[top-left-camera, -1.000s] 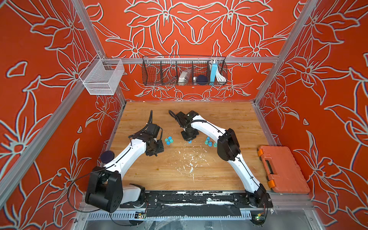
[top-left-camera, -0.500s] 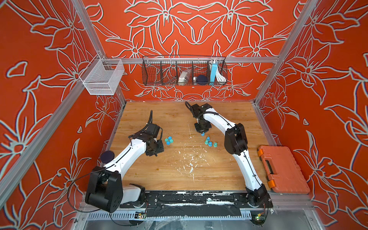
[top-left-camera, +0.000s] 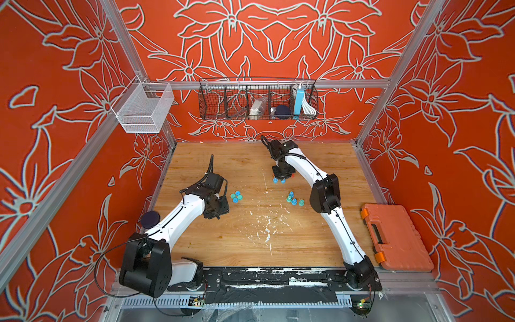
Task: Close the stamp cap
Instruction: Place the stamp at the center of the board.
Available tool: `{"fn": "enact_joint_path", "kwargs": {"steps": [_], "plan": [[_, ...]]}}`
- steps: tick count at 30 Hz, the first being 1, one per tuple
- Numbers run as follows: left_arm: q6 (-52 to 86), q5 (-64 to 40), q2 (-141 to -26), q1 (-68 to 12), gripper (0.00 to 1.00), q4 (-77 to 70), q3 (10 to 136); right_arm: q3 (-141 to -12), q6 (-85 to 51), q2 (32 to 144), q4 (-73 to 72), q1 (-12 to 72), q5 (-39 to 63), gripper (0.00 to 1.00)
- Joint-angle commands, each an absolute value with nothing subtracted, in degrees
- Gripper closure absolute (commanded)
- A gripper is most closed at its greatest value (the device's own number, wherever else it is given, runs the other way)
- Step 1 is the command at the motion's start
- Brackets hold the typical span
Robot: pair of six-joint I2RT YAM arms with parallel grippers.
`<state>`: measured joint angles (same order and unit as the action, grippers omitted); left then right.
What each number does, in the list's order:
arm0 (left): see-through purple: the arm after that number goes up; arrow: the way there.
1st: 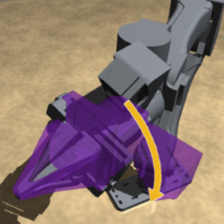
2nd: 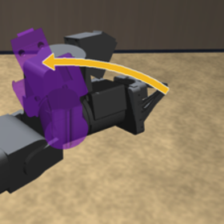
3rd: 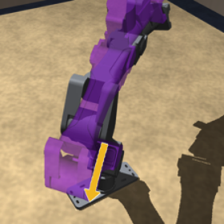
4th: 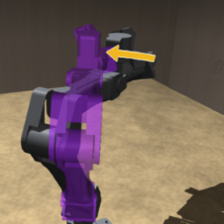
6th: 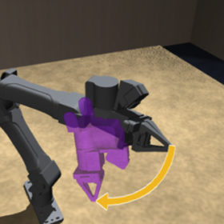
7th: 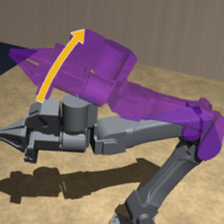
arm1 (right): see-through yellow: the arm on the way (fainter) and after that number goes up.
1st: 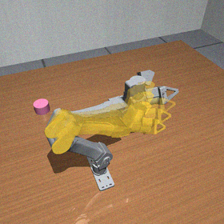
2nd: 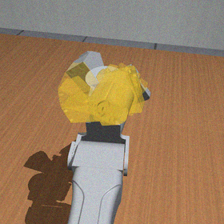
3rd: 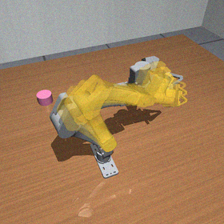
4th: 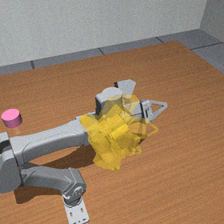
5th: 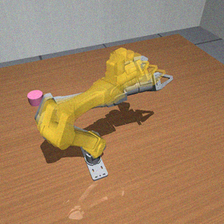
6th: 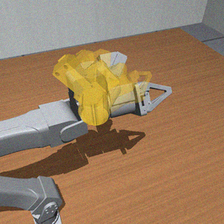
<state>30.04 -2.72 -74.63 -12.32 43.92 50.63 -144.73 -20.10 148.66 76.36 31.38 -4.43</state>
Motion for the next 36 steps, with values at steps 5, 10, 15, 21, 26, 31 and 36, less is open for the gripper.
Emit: {"fn": "enact_joint_path", "kwargs": {"steps": [5,10,15,21,26,31,36], "plan": [[30.51,-2.37,-74.99,-11.85,0.51,44.82,52.10,-142.64,-20.26,151.09,77.69,31.19,-3.70,0.93],[30.49,-2.37,-75.08,-11.87,0.51,44.74,52.30,-143.77,-20.21,151.04,78.52,31.18,-3.78,0.89],[30.39,-2.46,-75.17,-11.87,0.51,44.65,52.31,-144.28,-20.30,150.15,79.01,31.20,-4.30,0.85],[30.36,-2.51,-75.19,-11.89,0.51,44.56,52.56,-144.65,-20.13,149.19,79.24,31.19,-4.83,0.78],[30.32,-2.46,-74.98,-11.87,0.51,44.82,52.83,-145.02,-19.98,148.82,79.74,31.21,-4.80,0.71],[30.37,-2.70,-75.15,-11.87,0.51,44.68,53.38,-145.04,-19.80,147.11,79.93,31.29,-5.10,0.64],[30.21,-2.81,-76.04,-11.90,0.51,44.56,54.96,-145.91,-19.78,145.12,80.94,31.21,-5.18,0.60]]}}
